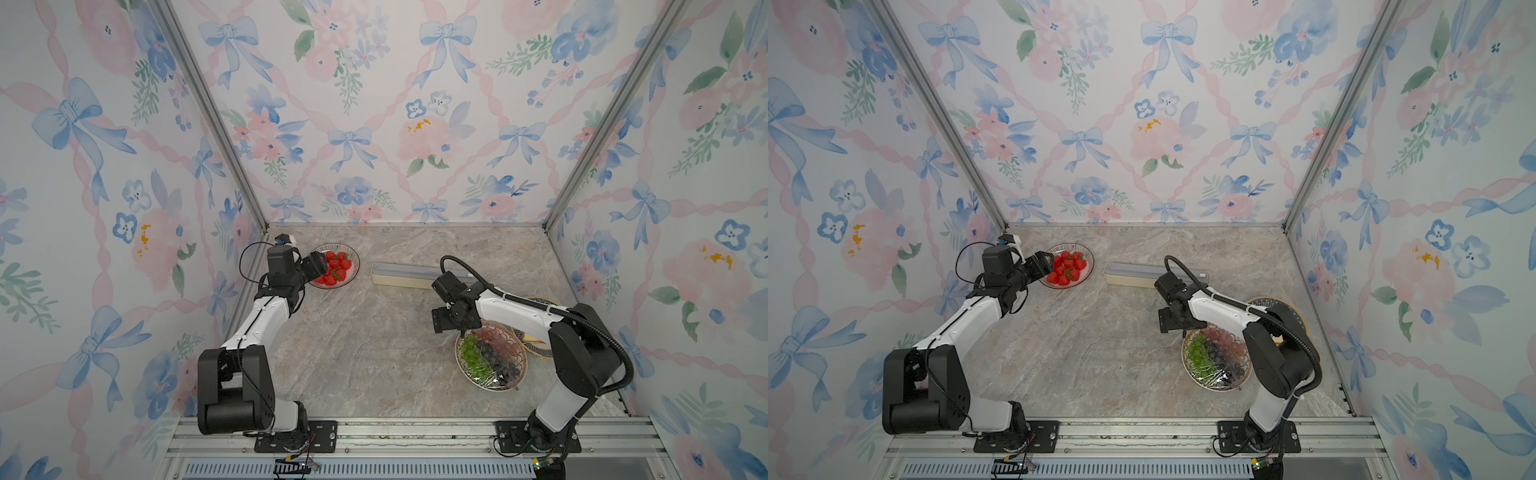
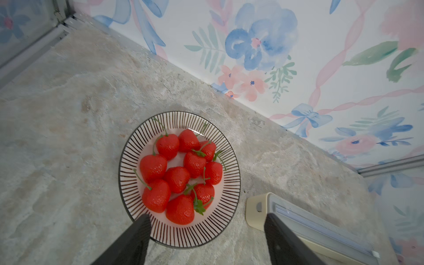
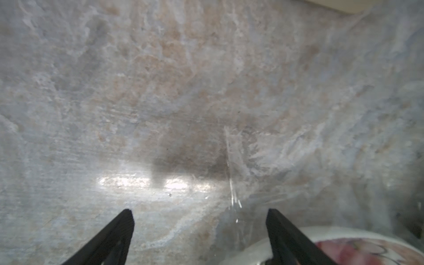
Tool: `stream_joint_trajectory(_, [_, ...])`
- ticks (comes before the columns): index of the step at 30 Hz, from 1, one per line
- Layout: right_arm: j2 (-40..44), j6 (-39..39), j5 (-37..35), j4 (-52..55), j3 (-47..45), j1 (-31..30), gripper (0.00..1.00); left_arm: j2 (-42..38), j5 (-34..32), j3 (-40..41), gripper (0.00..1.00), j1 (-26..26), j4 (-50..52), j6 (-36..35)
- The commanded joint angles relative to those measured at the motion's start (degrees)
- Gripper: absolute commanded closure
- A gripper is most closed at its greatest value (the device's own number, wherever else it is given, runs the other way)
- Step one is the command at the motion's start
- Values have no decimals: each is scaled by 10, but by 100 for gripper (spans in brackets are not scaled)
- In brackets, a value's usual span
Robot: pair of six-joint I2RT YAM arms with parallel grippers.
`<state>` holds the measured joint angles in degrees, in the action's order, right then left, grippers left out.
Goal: Wrap the plate with plastic wrap
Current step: Move the plate to the center of the board.
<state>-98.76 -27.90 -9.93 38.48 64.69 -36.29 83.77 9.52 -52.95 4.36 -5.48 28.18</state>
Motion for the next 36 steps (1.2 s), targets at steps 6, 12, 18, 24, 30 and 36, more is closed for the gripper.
stream_joint_trajectory(6, [37,54,27,-22,20,20,6,146,-11,-111,22,45,6,-50])
stream_joint_trajectory(12, [71,83,73,-53,4,49,6,218,122,-149,33,111,16,-73])
stream_joint_trajectory(18, [82,96,107,-70,-8,71,7,284,245,-163,46,142,22,-78])
stream_joint_trajectory(24, [92,100,112,-70,-9,76,8,320,280,-181,48,144,21,-74])
stream_joint_trajectory(30, [104,97,109,-69,-17,79,8,342,278,-189,72,144,22,-67])
stream_joint_trajectory(36, [111,97,106,-64,-16,81,8,346,265,-180,90,144,25,-72])
